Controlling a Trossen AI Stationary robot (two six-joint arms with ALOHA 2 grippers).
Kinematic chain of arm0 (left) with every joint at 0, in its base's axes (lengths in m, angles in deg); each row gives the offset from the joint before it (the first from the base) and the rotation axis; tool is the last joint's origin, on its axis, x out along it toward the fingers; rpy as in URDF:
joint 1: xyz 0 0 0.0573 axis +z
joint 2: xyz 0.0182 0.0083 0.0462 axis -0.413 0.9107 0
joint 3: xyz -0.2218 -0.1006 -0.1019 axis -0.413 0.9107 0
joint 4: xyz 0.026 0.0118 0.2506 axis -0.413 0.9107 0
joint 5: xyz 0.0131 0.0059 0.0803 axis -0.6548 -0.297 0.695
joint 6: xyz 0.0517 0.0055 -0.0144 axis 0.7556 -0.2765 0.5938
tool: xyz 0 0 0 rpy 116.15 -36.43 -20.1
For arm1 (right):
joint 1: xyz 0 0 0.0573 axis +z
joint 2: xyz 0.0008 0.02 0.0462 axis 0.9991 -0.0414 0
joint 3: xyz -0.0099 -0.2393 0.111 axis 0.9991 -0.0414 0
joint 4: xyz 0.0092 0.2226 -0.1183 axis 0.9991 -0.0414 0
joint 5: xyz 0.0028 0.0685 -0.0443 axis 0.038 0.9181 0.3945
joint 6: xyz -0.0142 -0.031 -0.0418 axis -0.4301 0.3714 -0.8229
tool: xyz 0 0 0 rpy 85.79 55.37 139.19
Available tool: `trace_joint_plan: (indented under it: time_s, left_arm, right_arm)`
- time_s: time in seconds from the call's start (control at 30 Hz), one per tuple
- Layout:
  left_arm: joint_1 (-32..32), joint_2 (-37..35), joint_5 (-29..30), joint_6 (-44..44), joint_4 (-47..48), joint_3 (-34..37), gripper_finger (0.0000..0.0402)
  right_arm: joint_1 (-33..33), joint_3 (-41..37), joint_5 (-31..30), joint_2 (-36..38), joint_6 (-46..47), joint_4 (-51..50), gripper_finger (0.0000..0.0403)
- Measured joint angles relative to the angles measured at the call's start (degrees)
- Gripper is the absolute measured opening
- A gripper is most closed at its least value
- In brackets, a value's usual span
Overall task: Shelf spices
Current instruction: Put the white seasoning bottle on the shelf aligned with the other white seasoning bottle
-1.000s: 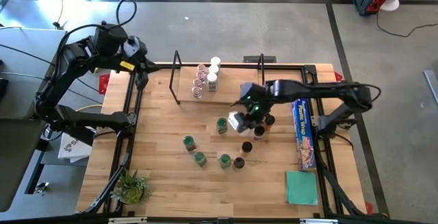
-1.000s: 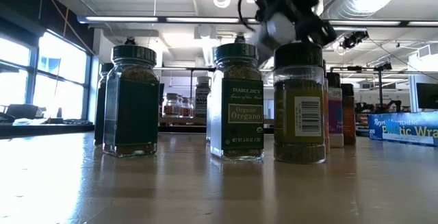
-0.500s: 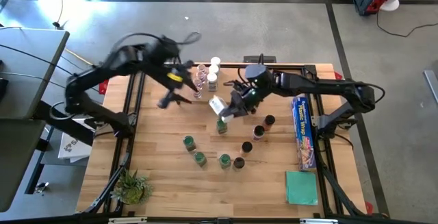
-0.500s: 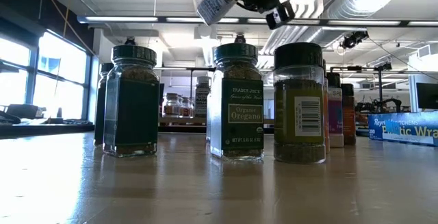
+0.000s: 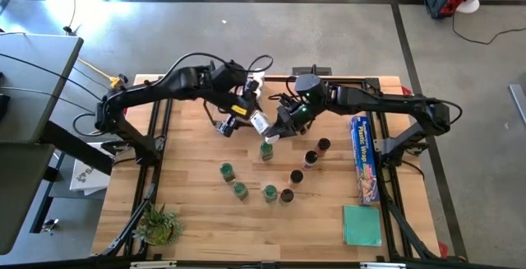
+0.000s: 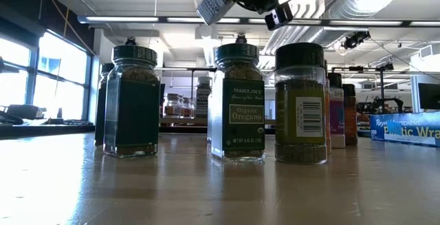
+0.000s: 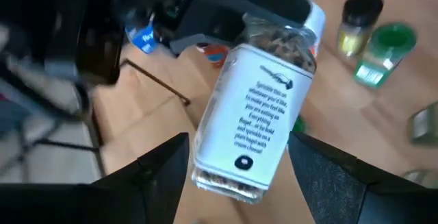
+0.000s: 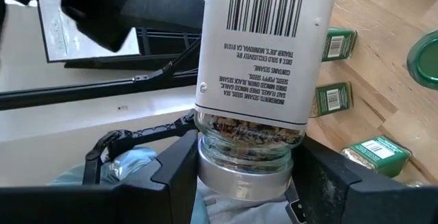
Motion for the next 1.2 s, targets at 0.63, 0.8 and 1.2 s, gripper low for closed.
trace_joint_plan:
  time_s: [0.63,0.8,1.2]
  left_arm:
    - [-6.94,6.00,14.08,-0.70,-2.78,-0.13,0.0245]
    - [-7.45,5.95,13.18,-7.51,-0.70,-0.11,0.0208]
    - [-3.54,0.37,-1.25,-24.26,8.29,1.25,0.0193]
  right_arm:
    - [-0.28,0.05,2.15,-0.07,-0.29,1.07,0.0183]
    - [-0.23,0.06,1.65,-0.07,-2.49,1.27,0.0183]
    - [0.11,0.19,-8.47,2.60,-13.77,1.99,0.0274]
